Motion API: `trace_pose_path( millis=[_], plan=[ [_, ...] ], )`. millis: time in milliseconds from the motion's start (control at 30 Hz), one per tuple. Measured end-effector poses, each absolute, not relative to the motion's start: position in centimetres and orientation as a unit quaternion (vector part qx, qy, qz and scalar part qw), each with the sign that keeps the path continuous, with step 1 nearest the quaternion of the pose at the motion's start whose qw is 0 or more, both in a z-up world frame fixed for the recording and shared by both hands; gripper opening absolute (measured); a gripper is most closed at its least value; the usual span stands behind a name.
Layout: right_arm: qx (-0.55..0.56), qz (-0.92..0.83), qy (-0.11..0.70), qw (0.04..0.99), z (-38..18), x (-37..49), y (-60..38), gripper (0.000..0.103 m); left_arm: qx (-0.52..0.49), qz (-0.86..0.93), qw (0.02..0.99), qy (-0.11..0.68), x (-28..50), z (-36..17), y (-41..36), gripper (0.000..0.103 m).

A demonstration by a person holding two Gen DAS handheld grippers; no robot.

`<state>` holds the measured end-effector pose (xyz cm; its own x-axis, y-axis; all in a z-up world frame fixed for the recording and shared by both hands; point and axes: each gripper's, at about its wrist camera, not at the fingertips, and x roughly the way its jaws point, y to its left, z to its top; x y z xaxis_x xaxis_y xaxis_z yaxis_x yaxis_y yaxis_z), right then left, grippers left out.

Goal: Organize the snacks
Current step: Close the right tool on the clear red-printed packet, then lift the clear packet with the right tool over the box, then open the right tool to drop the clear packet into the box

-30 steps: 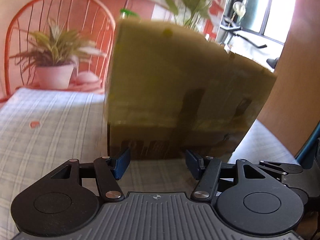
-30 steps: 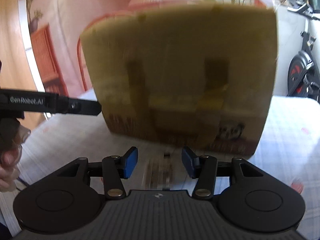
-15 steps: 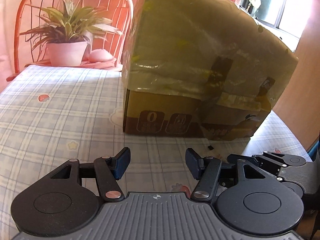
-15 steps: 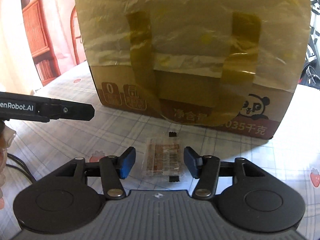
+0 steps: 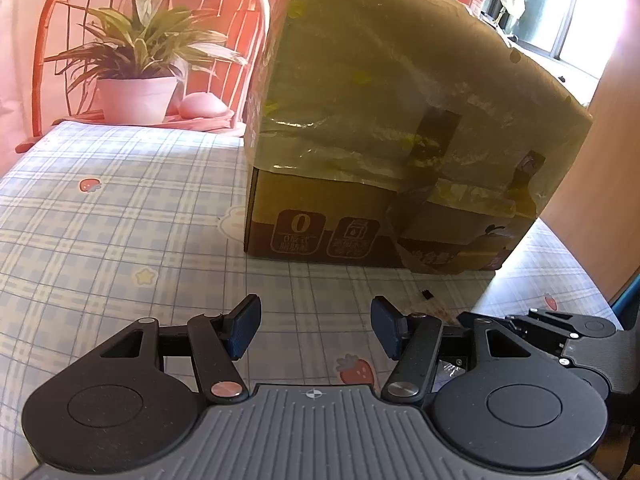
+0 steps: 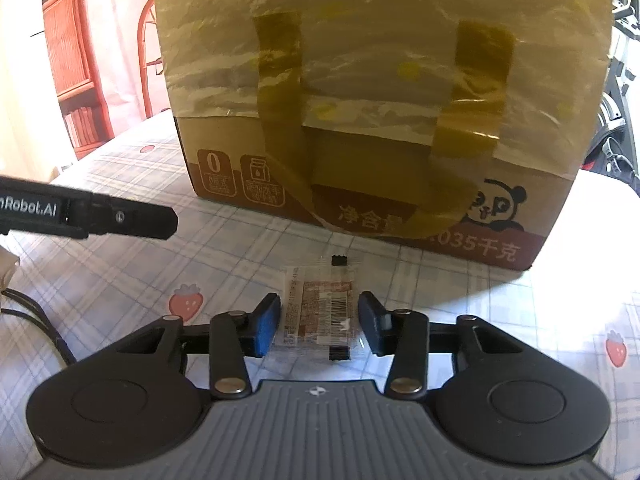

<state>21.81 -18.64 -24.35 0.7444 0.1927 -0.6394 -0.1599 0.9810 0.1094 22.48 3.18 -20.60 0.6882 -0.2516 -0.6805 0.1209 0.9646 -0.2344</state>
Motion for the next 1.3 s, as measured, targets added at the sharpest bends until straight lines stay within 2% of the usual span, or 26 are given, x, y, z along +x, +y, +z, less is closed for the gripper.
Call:
trace_pose_path(
  millis=[667, 1067, 1300],
  plan=[
    [0.077, 0.039, 0.303, 0.949, -21.3, 17.5, -23.2, 0.041, -0.084, -0.11, 0.924, 0.357, 21.2, -18.3, 2.3, 0.063],
    [0.068, 0.019, 0.157, 0.985, -11.0, 15.8, -26.9, 0.041, -0.101, -0.102, 0.94, 0.31, 22.1, -15.1, 3.5, 0.063],
    [0.03, 0.049, 0.129, 0.99, -6.4, 20.8, -26.6, 0.041, -0.11, -0.096, 0.942, 0.301, 22.4, -14.9, 3.9, 0.063]
  ],
)
